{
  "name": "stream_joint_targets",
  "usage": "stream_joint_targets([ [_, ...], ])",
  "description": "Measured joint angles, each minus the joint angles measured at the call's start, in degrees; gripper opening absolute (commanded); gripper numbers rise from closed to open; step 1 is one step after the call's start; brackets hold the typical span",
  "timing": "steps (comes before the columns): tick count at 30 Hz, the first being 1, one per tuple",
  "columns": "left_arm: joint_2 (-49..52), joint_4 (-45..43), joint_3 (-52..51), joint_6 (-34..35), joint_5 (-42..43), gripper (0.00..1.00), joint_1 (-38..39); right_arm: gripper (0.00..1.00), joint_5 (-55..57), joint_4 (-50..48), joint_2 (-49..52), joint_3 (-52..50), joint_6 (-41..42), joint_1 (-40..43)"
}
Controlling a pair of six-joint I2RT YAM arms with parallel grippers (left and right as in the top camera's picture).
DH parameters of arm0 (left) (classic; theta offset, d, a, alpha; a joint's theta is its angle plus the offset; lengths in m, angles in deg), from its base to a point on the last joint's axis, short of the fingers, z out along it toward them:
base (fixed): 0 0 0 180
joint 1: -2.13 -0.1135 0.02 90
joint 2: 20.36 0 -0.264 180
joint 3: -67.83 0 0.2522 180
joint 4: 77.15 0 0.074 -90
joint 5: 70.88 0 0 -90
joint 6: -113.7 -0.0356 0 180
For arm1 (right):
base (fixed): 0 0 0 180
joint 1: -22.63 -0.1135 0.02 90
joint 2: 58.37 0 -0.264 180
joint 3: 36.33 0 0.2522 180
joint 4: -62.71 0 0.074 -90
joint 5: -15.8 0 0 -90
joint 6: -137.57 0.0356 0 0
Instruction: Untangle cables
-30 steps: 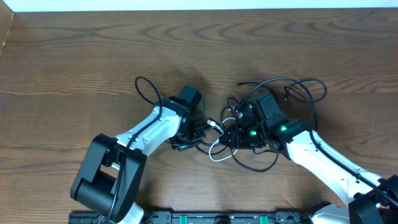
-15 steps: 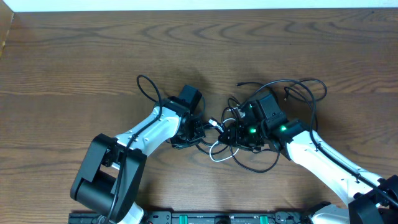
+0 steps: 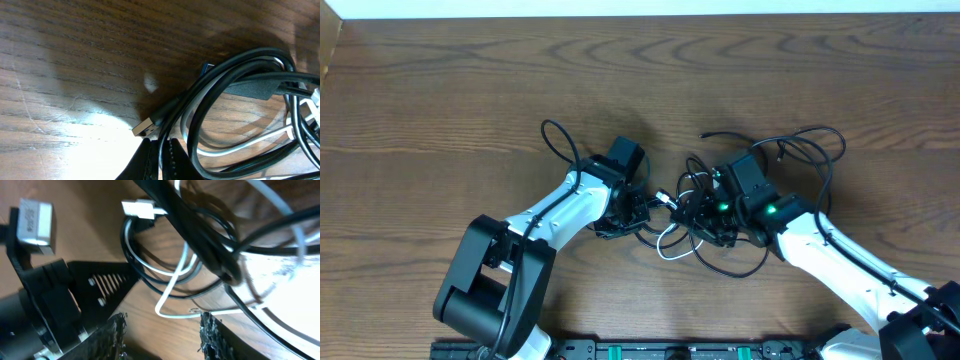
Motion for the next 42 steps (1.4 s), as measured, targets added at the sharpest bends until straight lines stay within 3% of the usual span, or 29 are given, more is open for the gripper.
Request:
stream_joint_targets([
  [14, 0.0, 0.0, 0.0, -0.8, 0.0, 0.08, 0.0, 0.37, 7.4, -5.6, 4.6, -0.3, 9.8, -4.9],
  [15, 0.0, 0.0, 0.0, -0.8, 0.0, 0.08, 0.0, 0.33, 7.6, -6.7, 6.0, -0.3, 10.1, -5.0],
  [16, 0.0, 0.0, 0.0, -0.8, 0.0, 0.08, 0.0, 0.21, 7.6, -8.0, 7.3, -0.3, 10.4, -5.0],
  [17, 0.0, 0.0, 0.0, -0.8, 0.0, 0.08, 0.0, 0.01, 7.5, -9.4, 8.6, -0.3, 10.2, -5.1],
  [26, 0.0, 0.0, 0.0, -0.9, -0.6, 0.07, 0.0, 0.01, 3.7, -18.8, 11.4, -1.0, 6.7, -3.6],
  [37, 0.0, 0.2, 0.0, -1.0, -1.8, 0.08, 0.0, 0.01, -6.6, -19.1, -16.3, -1.0, -15.3, 7.5],
  [42, 0.0, 0.3, 0.0, -1.0, -3.3, 0.08, 0.0, 0.01, -7.9, -19.1, -27.2, -1.0, -19.4, 11.7],
])
